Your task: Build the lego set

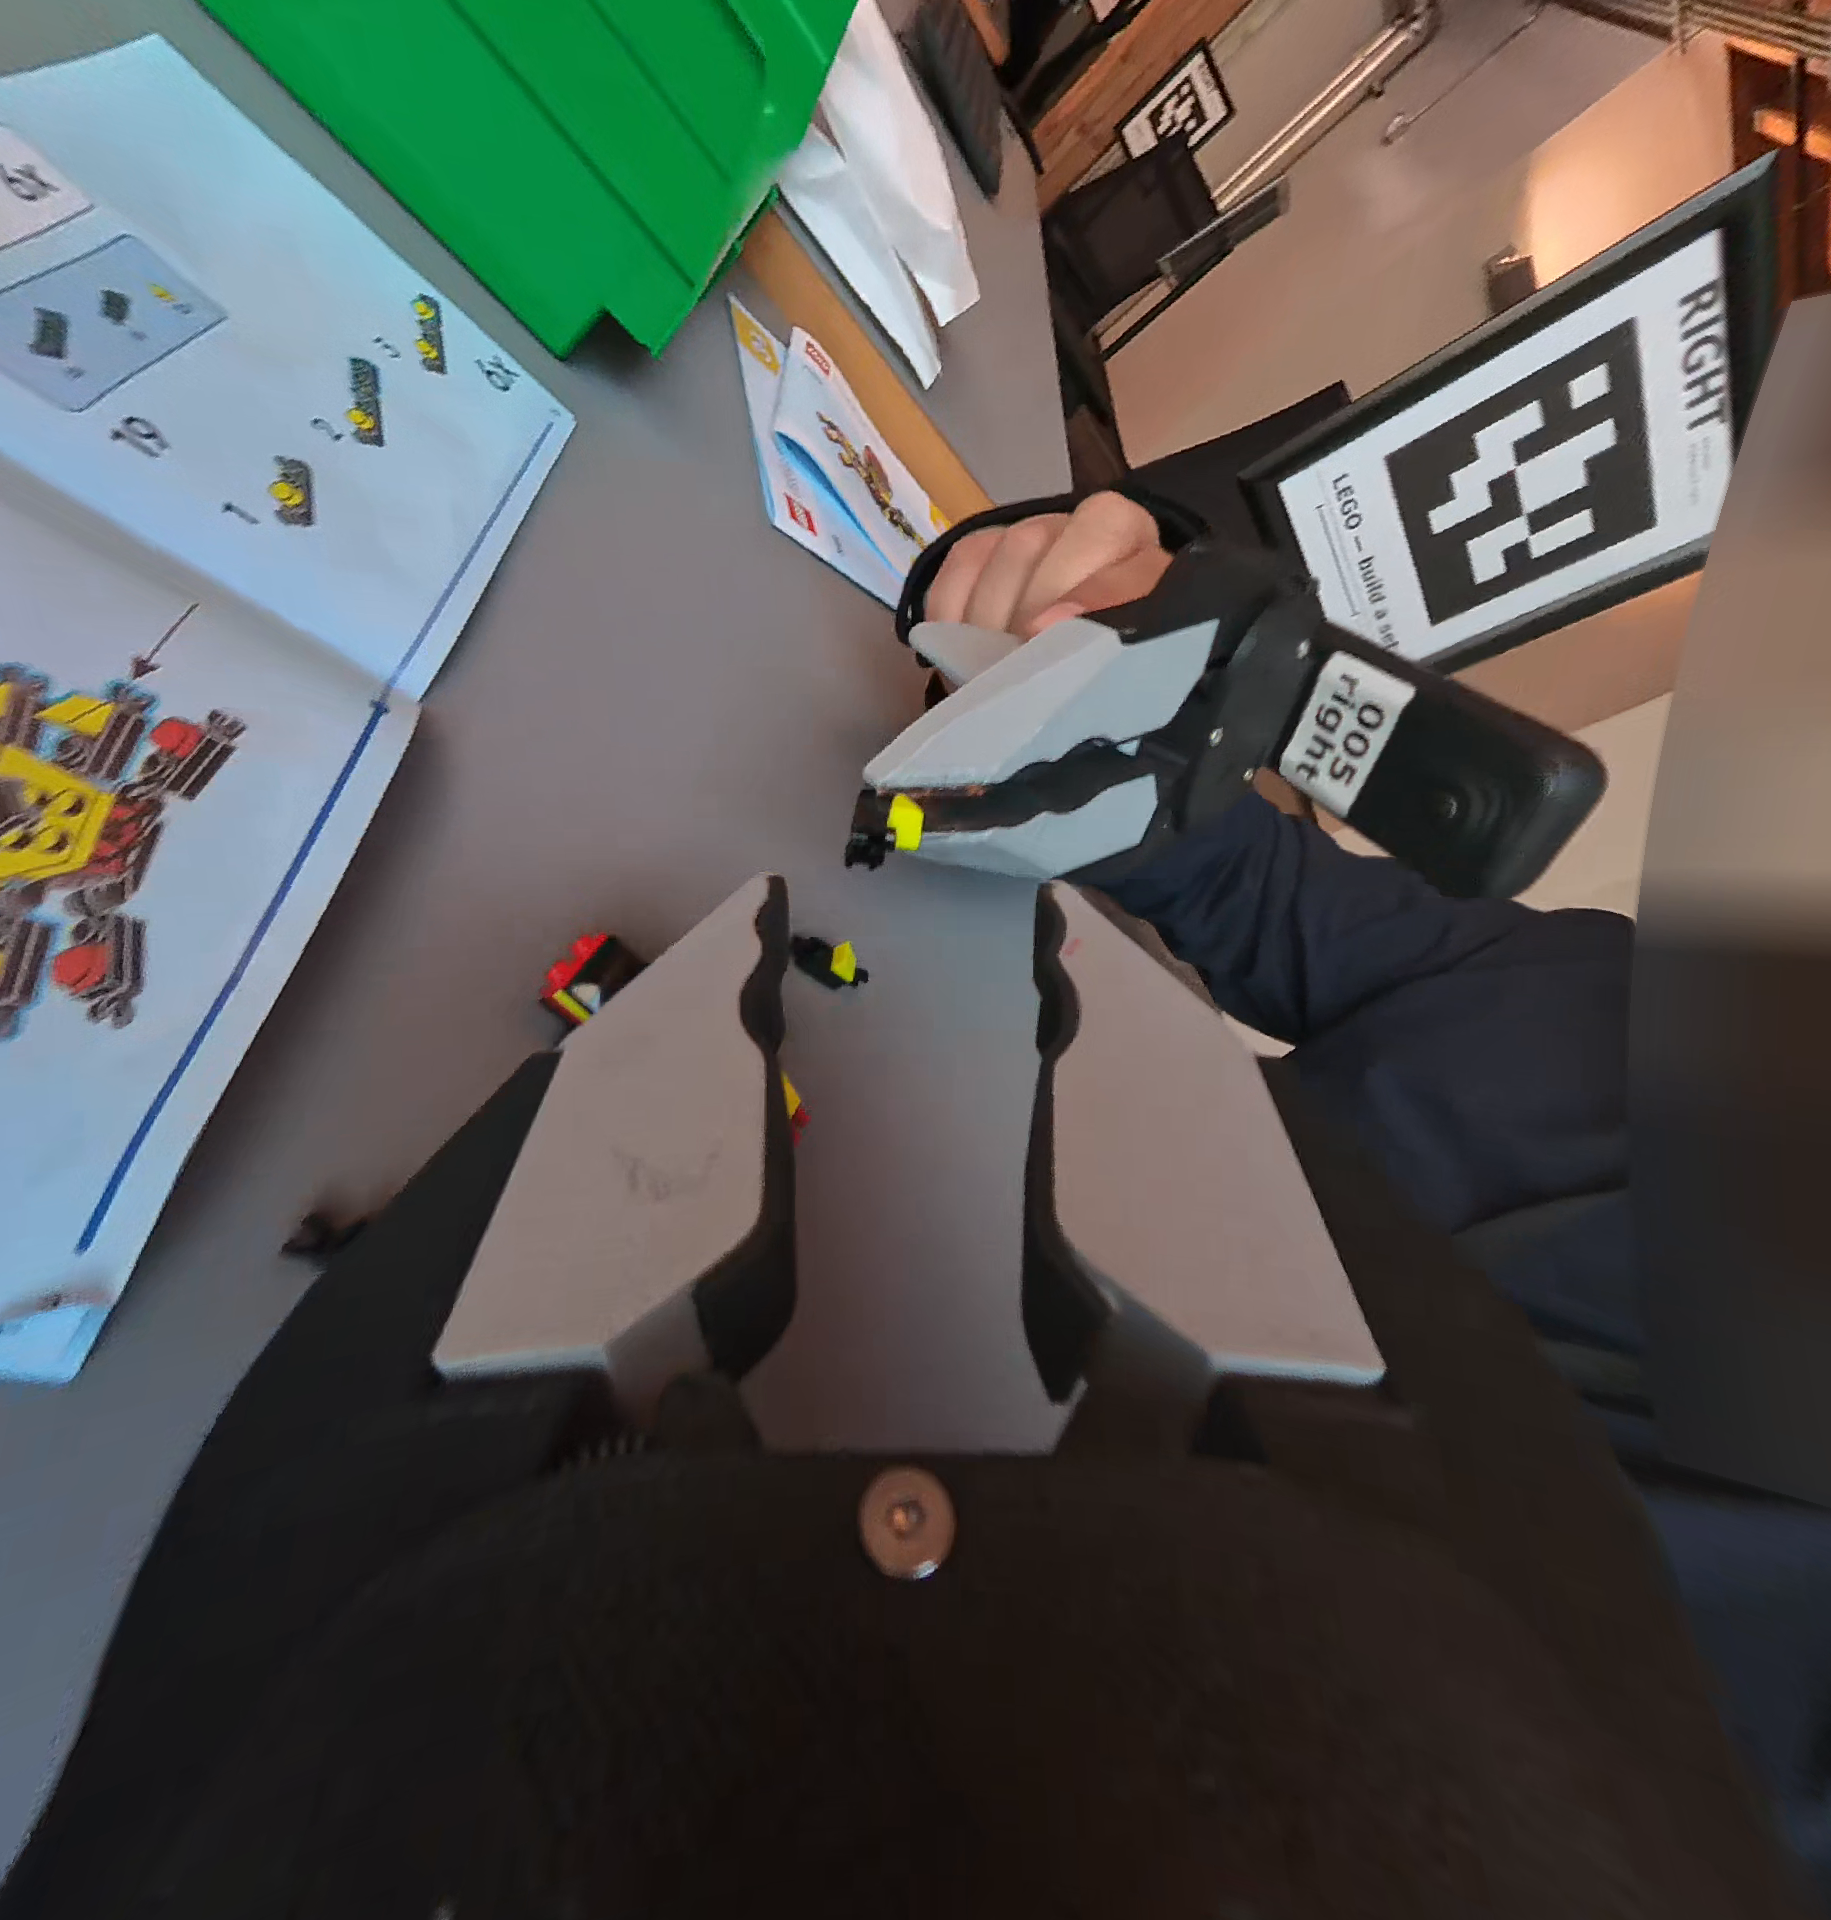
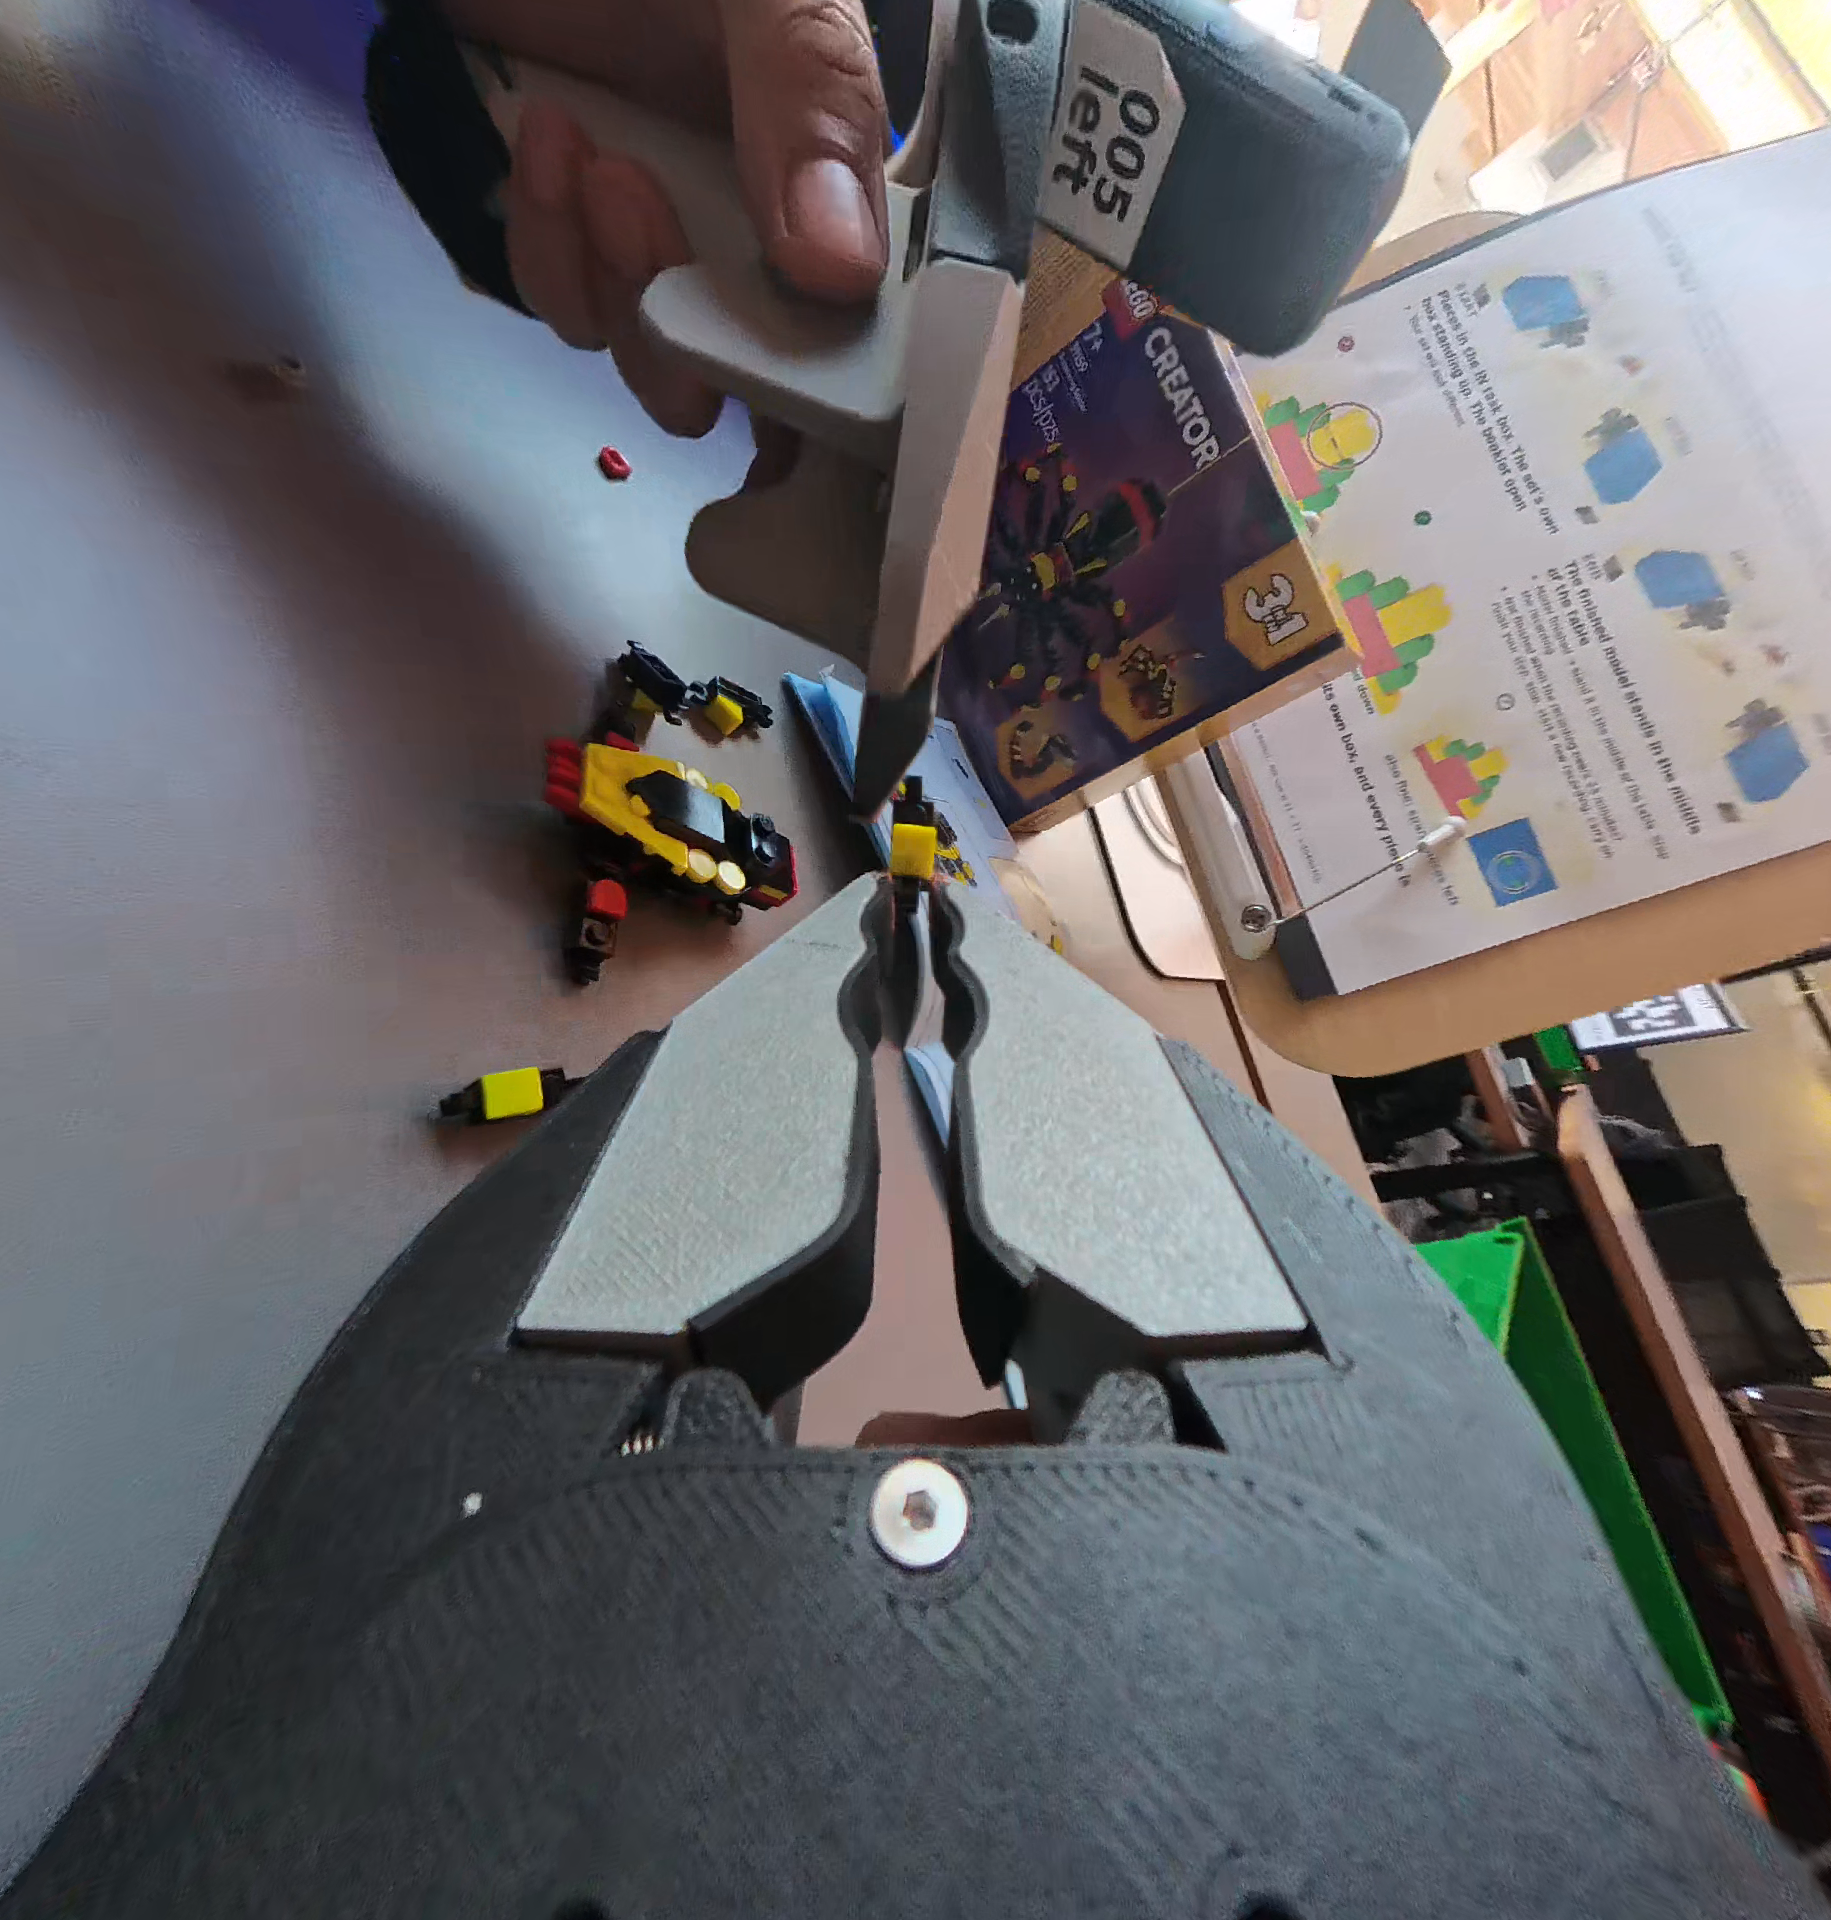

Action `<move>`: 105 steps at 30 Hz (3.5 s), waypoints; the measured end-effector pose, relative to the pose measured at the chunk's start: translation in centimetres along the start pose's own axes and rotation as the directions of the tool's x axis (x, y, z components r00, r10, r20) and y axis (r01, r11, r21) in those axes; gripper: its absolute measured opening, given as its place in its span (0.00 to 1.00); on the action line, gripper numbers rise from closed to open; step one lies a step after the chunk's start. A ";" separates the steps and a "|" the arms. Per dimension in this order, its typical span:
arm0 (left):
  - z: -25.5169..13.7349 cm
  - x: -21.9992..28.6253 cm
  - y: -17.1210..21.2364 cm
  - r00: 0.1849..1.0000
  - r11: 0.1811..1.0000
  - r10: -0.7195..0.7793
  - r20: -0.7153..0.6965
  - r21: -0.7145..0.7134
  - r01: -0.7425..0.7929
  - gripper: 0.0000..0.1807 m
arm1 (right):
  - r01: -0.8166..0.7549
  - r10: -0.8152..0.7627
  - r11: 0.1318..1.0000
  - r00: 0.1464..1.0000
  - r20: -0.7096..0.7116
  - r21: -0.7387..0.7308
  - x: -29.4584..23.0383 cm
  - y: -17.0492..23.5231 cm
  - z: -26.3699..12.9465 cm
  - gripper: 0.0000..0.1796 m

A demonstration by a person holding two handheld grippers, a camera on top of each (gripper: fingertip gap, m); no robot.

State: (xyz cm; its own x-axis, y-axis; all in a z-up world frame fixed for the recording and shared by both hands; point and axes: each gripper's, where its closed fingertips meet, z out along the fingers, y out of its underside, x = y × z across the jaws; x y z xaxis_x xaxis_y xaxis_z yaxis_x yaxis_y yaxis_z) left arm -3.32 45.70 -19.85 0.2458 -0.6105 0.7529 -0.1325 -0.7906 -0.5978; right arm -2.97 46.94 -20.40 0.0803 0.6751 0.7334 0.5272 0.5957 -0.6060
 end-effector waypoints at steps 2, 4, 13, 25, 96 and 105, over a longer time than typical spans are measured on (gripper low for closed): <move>0.4 0.2 -0.4 1.000 1.000 0.010 -0.021 0.023 -0.010 0.20 | 0.011 -0.011 1.000 1.000 -0.008 -0.014 -0.1 0.0 0.2 0.02; 0.6 0.1 -0.7 0.999 0.999 0.021 -0.024 0.038 -0.020 0.13 | 0.016 -0.016 1.000 1.000 -0.009 -0.019 -0.3 0.0 0.4 0.02; 0.7 -0.5 -0.7 0.998 0.999 0.033 -0.048 0.045 -0.031 0.04 | -0.022 0.022 1.000 1.000 -0.020 -0.002 0.4 -0.1 0.2 0.02; 1.4 -0.4 -0.7 0.997 0.997 0.071 -0.042 0.041 -0.070 0.06 | -0.010 0.010 1.000 1.000 -0.020 -0.002 0.1 -0.2 0.4 0.02; 0.3 1.4 -2.2 0.955 0.930 0.296 0.019 0.221 -0.293 0.03 | -0.847 0.697 0.525 0.482 0.530 0.079 2.5 -1.2 -1.7 0.02; 0.1 1.4 -2.4 0.955 0.929 0.294 0.028 0.227 -0.293 0.05 | -0.849 0.693 0.525 0.466 0.550 0.057 2.0 -1.3 -1.7 0.01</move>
State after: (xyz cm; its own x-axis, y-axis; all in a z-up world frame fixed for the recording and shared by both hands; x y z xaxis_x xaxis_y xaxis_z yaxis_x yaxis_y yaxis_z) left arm -2.59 46.75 -17.42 0.2230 -0.8146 0.5354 0.0230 -0.5447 -0.8383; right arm -2.07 46.78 -17.63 -0.0623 0.9668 -0.2479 0.1610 -0.2354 -0.9585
